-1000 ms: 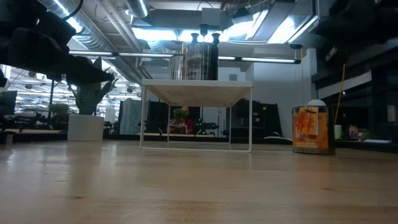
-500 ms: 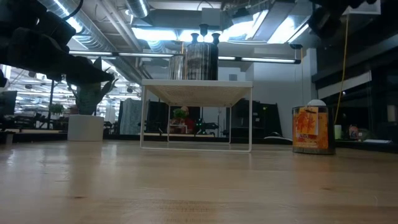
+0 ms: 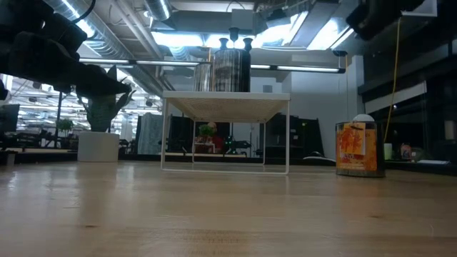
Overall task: Pick & Place candle stick holders
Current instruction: Put the orange scented candle on the shelf
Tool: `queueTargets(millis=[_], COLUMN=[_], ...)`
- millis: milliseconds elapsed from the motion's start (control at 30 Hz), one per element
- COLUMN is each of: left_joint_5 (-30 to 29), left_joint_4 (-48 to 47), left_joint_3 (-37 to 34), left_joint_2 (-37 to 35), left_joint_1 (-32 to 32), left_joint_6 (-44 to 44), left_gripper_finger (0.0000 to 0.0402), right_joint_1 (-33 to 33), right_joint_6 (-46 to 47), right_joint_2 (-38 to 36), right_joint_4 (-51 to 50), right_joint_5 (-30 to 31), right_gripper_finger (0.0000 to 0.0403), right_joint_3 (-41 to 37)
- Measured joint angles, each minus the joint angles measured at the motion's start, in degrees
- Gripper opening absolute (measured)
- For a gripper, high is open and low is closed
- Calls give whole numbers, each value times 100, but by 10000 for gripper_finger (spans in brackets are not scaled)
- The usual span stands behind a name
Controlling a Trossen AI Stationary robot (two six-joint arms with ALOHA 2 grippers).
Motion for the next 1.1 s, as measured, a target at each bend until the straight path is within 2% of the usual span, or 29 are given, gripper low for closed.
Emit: queueTargets(millis=[200,333,400,500,700,900,1000,1100], left_joint_5=[0,0,0,0,0,1,0,0], left_joint_4=[0,0,0,0,0,0,0,0], left_joint_3=[0,0,0,0,0,0,0,0], left_joint_2=[0,0,0,0,0,0,0,0], left_joint_1=[-1,-1,0,-1,1,-1,-1,-1], left_joint_6=[0,0,0,0,0,1,0,0], left_gripper_finger=[400,400,400,400,400,400,400,400], right_joint_1=[-1,0,0,0,0,0,0,0], right_joint_6=[-17,-19,-18,-15,247,520,584,574], right_joint_2=[270,357,384,411,440,451,449,449], right_joint_4=[-622,-776,-794,-865,-1090,-1068,-975,-712], right_joint_5=[440,468,546,968,1773,1852,1857,1869], right_gripper_finger=[41,69,94,140,253,360,392,396], right_joint_3=[0,0,0,2,-23,-293,-457,-729])
